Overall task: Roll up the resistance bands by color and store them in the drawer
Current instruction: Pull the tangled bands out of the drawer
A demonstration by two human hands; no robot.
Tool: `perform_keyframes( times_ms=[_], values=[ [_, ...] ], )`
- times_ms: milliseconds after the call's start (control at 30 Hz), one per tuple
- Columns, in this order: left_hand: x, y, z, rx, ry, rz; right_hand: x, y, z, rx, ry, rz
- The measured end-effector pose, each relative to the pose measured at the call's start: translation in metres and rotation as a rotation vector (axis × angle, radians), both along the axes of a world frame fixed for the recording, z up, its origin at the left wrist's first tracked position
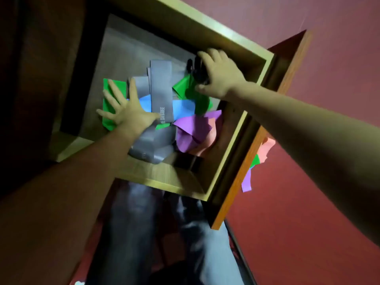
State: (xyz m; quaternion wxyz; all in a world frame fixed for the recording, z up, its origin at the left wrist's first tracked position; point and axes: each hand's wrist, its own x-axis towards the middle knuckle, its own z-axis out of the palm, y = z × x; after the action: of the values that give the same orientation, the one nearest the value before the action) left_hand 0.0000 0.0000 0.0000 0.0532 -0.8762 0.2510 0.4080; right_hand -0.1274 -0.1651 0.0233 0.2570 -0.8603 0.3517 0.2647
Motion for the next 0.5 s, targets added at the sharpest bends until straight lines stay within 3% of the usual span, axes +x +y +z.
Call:
perform_keyframes(
  times_ms=[200,300,400,500],
  values=[
    [0.013,0.013,-0.016,-0.014,-0.027,0.007,0.007,0.000,-0.024,0.014,0.143,0.015],
    [0.013,0.019,-0.019,-0.137,-0.016,0.092,0.003,0.013,-0.024,0.050,0.126,-0.154],
    [0.004,0.028,-0.015,-0.213,-0.057,0.150,-0.011,0.033,-0.019,0.221,0.169,-0.356],
    [-0.001,0.036,-0.011,-0.155,-0.033,0.216,-0.019,0.059,-0.011,0.293,0.327,-0.321]
  ],
)
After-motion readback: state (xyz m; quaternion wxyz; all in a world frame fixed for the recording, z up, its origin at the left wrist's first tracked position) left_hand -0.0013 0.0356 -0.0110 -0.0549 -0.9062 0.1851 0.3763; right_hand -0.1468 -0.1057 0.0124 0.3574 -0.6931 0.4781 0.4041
